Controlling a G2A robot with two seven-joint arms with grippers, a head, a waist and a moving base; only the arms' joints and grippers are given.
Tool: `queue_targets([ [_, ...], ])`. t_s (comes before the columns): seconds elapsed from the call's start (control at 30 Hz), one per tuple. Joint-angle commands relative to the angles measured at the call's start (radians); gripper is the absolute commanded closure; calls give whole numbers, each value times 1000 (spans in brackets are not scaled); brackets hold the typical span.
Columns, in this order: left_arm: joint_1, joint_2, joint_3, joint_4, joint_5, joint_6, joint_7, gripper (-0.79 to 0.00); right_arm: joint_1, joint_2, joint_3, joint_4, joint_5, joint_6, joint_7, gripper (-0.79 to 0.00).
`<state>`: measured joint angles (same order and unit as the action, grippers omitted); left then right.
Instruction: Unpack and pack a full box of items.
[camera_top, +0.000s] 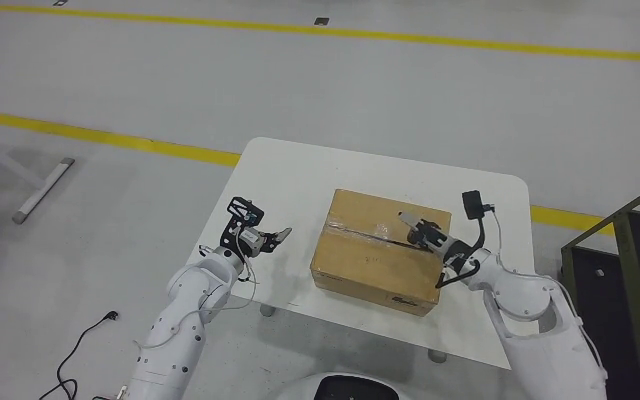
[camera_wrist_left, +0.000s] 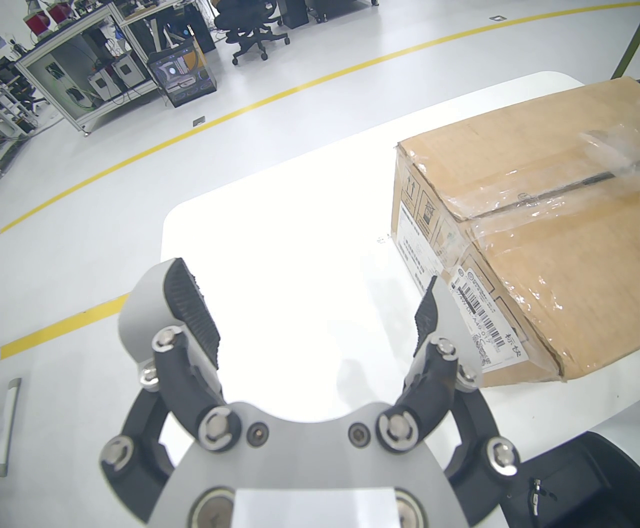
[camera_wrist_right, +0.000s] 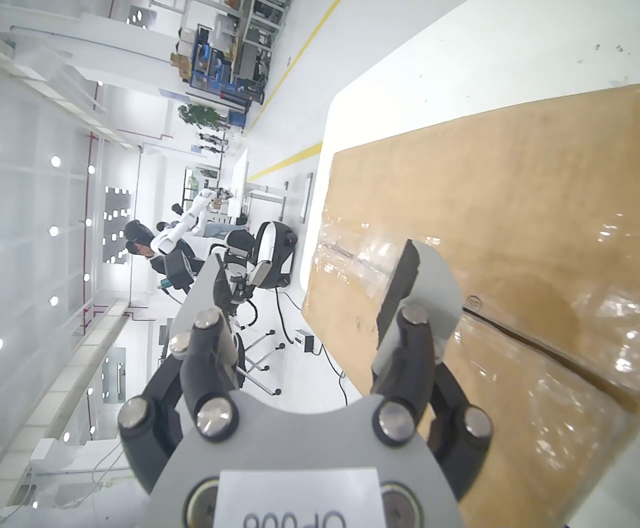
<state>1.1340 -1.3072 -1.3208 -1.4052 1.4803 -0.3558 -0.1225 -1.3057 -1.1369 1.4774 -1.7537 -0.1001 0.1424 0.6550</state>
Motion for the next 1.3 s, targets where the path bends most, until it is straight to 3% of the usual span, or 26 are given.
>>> queue_targets([
  [0.0, 0, 0, 0, 0, 0, 0, 0, -785, 2, 1, -1, 3, -7, 15, 9, 0],
  [0.37, 0, 0, 0, 0, 0, 0, 0, -785, 45, 4, -23, 24, -30, 35, 27, 0],
  [0.57, 0, 0, 0, 0, 0, 0, 0, -785, 160, -2, -64, 51, 0, -28, 27, 0],
  [0.87, 0, 0, 0, 0, 0, 0, 0, -785, 399, -28, -200, 199, 74, -156, 77, 0],
  [1.1, 0, 0, 0, 0, 0, 0, 0, -785, 433, -16, -172, 299, 53, -202, 163, 0],
  [1.13, 0, 0, 0, 0, 0, 0, 0, -785, 427, -9, -150, 307, 40, -206, 194, -37],
  [1.17, 0, 0, 0, 0, 0, 0, 0, -785, 422, -1, -129, 307, 25, -212, 230, -219],
  [1.27, 0, 0, 0, 0, 0, 0, 0, -785, 404, 25, -71, 293, -53, -259, 362, -637],
])
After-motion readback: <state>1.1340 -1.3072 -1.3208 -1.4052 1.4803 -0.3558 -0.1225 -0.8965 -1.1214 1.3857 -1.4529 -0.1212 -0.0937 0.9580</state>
